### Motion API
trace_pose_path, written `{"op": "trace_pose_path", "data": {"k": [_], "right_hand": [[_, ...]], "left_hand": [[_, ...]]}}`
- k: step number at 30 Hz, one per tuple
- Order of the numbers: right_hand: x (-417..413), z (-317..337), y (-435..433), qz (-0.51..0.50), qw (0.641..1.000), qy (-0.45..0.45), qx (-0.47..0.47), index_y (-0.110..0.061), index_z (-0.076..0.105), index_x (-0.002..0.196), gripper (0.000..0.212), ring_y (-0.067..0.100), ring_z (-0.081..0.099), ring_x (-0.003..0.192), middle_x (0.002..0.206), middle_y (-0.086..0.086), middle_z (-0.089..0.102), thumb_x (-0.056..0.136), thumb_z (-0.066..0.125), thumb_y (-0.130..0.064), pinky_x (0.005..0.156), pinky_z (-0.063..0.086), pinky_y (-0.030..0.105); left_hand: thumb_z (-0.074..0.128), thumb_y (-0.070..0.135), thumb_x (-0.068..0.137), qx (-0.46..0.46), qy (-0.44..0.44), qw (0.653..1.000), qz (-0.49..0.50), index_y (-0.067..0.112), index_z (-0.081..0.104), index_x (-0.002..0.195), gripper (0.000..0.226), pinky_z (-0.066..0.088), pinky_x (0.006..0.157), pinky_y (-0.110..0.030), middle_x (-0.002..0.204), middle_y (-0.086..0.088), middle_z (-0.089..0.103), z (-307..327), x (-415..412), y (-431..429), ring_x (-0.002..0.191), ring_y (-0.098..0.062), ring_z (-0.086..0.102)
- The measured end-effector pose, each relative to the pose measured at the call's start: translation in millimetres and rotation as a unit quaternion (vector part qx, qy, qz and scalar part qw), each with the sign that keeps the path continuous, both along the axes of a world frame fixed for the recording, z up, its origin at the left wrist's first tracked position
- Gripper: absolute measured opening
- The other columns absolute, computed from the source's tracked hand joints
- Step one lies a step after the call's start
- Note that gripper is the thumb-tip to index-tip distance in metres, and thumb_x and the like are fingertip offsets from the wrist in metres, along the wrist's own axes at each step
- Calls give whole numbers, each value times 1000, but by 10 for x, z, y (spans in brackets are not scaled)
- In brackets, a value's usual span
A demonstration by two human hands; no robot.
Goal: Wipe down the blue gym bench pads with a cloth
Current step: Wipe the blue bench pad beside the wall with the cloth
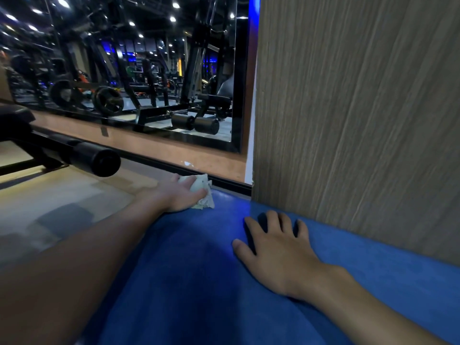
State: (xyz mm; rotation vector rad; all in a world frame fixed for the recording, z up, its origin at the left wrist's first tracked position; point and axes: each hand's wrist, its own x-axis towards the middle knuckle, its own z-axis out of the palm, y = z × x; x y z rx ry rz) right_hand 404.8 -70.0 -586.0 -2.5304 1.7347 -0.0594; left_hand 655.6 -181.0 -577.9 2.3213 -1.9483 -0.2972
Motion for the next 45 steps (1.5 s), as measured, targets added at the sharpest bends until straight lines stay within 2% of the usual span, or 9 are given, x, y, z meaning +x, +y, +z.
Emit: {"op": "trace_pose_path", "data": {"k": [4,9,19,23,27,35,39,42,45], "right_hand": [[8,27,33,-7,1000,-4,7,-33,22,148,61,30,9,145,154,8,17,96,13,-64,117,0,59],[136,104,190,7,998,35,-55,-26,42,135,49,27,21,141,147,6,33,103,14,-51,115,2,62],[704,148,886,90,996,-16,-8,-27,47,122,43,26,33,126,128,1,43,100,19,-51,109,13,54],[611,163,1152,99,995,-20,5,-28,47,122,42,25,33,126,131,-1,42,101,20,-53,108,14,54],[377,231,1413,94,995,-18,11,-31,45,129,43,25,30,133,140,-1,39,101,21,-54,109,11,56],[219,530,1634,83,990,-95,70,-26,50,124,42,26,46,126,132,0,53,98,36,-56,108,30,46],[337,725,1791,71,912,-359,183,-24,47,79,37,3,50,72,82,-10,53,95,49,-58,64,39,18],[313,883,1916,49,811,-516,272,-19,63,114,50,7,61,101,110,-4,67,89,57,-62,76,39,17],[225,1041,2008,79,701,-638,307,-15,68,111,32,8,70,85,101,0,75,94,62,-42,63,49,16]], "left_hand": [[28,78,89,-2,22,999,30,40,7,157,81,25,116,-48,161,-20,18,-25,215,229,144,-42,29],[15,104,56,-14,55,998,22,48,13,153,111,32,112,-51,158,-9,36,-133,589,550,140,-32,40],[20,92,64,6,57,997,43,52,5,152,98,26,115,-46,157,-12,36,-67,853,1522,141,-34,38],[30,77,90,3,54,997,57,45,9,156,76,22,117,-41,158,-15,33,-35,893,1909,144,-34,33],[20,91,72,-8,59,995,80,52,13,152,90,25,117,-47,156,-16,34,-31,865,2201,141,-37,35],[49,33,99,-162,35,986,-33,26,57,132,35,39,96,-32,118,-8,61,244,229,2856,115,-26,55],[52,30,93,-252,163,948,-107,18,63,123,35,46,92,-26,110,2,68,554,-143,3172,102,-12,62],[64,21,96,-276,222,927,-121,13,56,128,34,46,83,-16,112,-3,68,837,-462,3395,97,-5,63],[76,23,87,-227,271,925,-140,17,49,135,55,49,84,-15,119,0,63,1049,-699,3555,101,1,61]]}}
